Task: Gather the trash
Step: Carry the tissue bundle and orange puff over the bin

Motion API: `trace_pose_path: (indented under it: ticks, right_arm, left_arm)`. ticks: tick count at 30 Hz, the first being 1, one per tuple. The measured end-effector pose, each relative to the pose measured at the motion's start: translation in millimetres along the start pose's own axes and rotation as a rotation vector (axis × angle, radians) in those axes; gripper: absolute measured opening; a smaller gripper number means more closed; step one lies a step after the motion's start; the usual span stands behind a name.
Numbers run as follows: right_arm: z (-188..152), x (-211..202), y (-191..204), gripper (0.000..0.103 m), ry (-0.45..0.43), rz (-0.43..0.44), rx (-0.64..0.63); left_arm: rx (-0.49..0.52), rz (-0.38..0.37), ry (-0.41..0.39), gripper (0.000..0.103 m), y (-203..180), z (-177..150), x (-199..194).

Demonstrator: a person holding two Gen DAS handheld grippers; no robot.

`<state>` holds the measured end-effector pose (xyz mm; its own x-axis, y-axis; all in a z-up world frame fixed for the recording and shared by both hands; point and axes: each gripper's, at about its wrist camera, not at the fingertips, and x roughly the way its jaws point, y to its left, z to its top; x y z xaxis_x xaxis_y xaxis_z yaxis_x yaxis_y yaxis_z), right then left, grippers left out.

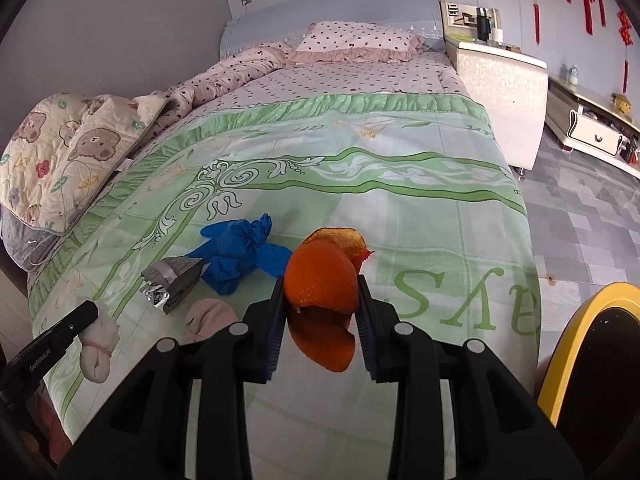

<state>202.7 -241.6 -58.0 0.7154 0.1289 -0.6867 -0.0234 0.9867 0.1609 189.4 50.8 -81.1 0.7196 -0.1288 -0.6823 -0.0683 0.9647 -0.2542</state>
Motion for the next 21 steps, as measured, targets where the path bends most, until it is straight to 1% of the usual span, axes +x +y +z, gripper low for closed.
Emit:
trace_pose_path:
  ticks: [3,8,14,21]
  right_arm:
    - [1,-26,-3,0.031,-0.024,0.013,-0.003]
    - [4,-68,-15,0.031,-0.062,0.006,-0.010]
    - [0,-119,-44,0.031,-0.112,-0.018,-0.001]
    - [-7,-172,-91,0.032,-0.158,-0.070,0.030]
  left_arm:
    - [0.020,-0.011,-0.022,0.010,-7,4,-15]
    - [0.070,-0.033,-0.061,0.010,-32,7,-39]
    - [0.130,-0.085,-0.085,0.010,-73,7,-62]
    - [0.215,-0.162,-0.097,0.010,-129,1,-84]
